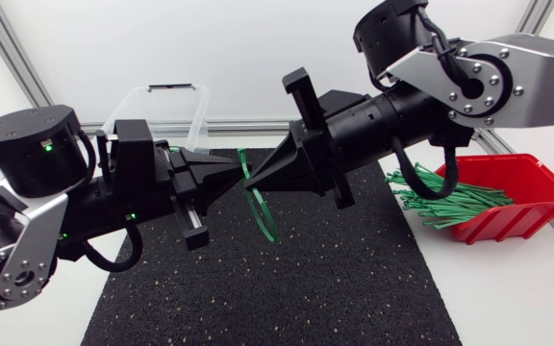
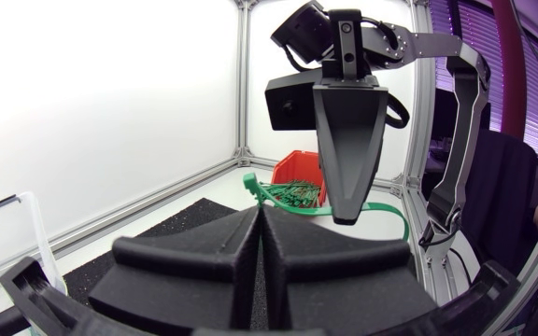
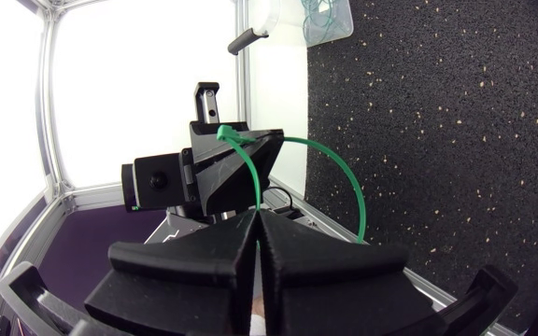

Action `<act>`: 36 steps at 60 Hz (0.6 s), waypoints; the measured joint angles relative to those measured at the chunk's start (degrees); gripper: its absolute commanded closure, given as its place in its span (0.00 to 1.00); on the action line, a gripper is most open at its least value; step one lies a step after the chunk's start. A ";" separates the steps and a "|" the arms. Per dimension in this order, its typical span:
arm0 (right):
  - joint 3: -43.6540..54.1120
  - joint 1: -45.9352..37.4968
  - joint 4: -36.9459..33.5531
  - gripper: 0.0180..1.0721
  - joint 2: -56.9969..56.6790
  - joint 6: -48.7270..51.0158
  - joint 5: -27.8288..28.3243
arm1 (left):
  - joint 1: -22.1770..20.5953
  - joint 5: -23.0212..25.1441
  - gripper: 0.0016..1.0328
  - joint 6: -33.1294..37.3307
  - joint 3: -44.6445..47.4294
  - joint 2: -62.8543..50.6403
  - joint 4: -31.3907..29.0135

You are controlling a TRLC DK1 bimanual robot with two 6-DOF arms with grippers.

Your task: Take a green cable tie from the red box, thread the tail through the head to close it, then place it in the transparent bin on the left.

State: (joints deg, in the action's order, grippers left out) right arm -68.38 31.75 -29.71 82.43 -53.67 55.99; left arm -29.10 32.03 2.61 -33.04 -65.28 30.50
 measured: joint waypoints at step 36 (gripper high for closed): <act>1.40 -1.55 1.73 0.95 -0.02 -1.88 4.02 | -0.83 -0.90 0.97 0.09 1.29 0.76 0.66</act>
State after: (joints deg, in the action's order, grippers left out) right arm -66.98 30.20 -27.99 82.41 -55.55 60.01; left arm -29.93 31.14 2.70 -31.75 -64.51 31.16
